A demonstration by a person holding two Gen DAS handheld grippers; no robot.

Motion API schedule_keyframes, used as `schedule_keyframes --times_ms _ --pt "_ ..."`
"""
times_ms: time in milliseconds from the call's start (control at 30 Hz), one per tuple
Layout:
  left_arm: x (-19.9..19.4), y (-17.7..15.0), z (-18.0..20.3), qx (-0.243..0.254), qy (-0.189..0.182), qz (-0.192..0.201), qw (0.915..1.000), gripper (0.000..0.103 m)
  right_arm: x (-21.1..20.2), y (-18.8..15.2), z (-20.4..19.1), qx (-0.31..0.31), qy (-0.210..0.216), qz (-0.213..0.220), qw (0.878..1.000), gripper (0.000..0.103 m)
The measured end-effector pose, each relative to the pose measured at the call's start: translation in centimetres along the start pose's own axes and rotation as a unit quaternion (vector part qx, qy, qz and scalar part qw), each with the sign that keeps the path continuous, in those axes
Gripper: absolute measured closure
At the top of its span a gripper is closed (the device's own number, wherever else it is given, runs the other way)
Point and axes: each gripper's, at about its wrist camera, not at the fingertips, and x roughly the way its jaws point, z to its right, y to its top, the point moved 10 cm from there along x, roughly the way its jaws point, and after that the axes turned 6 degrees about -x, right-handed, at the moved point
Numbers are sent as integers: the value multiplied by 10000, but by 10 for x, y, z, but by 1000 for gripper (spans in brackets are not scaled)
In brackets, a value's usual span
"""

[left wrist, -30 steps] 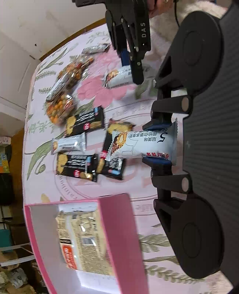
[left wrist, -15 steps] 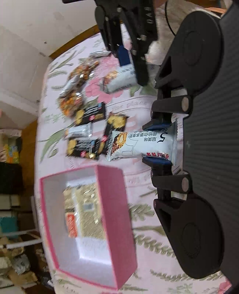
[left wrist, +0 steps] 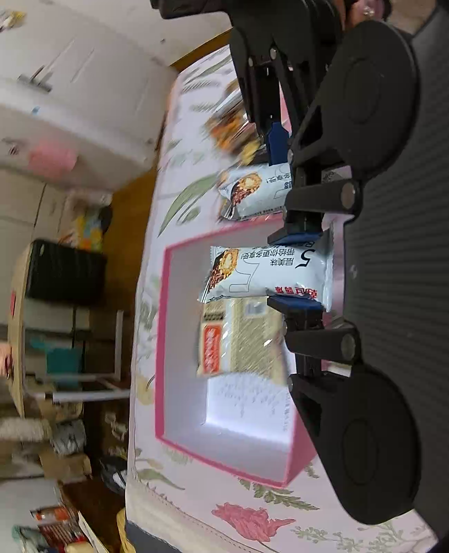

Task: Organize snacks
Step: 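Lower both wafer bars into the pink box and open both tools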

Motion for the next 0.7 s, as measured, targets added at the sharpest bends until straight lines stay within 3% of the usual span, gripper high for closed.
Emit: schedule_keyframes --times_ms 200,333,600,700 --pt "56 23 -37 -745 -83 -35 9972 74 54 34 25 -70 -603 -226 9979 70" --pt "86 33 -57 -889 66 7 9960 74 84 49 40 -73 -725 -353 9967 70" --pt "132 32 -88 -1496 -54 -447 9877 74 117 55 53 -75 -753 -477 9960 69" --pt "138 29 -93 -1606 160 -558 9853 63 120 55 61 160 -779 -468 9957 66"
